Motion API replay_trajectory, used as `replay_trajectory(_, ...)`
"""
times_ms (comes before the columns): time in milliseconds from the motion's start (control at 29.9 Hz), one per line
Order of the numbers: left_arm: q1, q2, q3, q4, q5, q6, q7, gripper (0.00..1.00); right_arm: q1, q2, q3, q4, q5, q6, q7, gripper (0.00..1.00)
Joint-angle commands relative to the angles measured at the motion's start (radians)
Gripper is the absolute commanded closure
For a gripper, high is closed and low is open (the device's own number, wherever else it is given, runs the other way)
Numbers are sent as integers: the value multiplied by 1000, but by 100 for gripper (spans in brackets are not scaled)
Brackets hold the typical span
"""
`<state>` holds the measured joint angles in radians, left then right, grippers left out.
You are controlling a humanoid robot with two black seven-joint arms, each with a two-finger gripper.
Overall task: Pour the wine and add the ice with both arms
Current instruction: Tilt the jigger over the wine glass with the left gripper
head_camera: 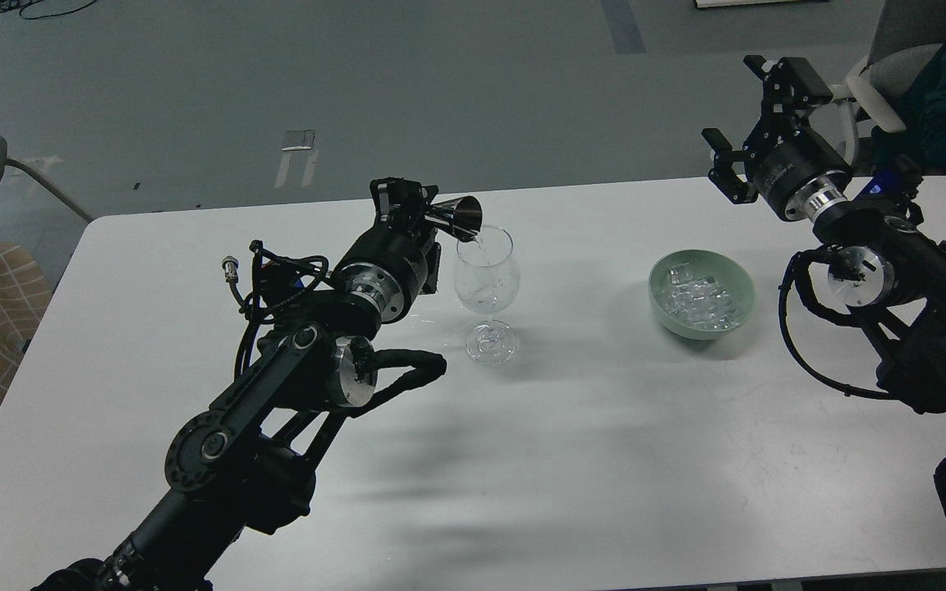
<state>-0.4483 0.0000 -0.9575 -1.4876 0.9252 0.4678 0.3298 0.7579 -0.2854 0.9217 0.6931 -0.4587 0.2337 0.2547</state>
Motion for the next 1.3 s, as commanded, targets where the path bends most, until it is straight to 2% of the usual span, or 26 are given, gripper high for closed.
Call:
replay_trajectory(0,-1,0,0,1,10,0,-8,100,0,0,0,0,0,-1,0,0)
replay_trajectory(267,-1,0,2,1,98,0,-28,100,0,0,-1,0,0,-1,0,0)
replay_trajectory(502,-12,0,5,1,171,0,-28,100,0,0,0,0,0,-1,0,0)
replay_trajectory(836,-13,0,65,1,282,0,-46,100,0,0,0,0,0,-1,0,0)
replay_trajectory(1103,-1,0,80,10,406,2,-98,100,0,0,0,0,0,-1,0,0)
replay_trajectory(1271,0,0,106,12,495,2,-113,100,0,0,0,0,0,-1,0,0)
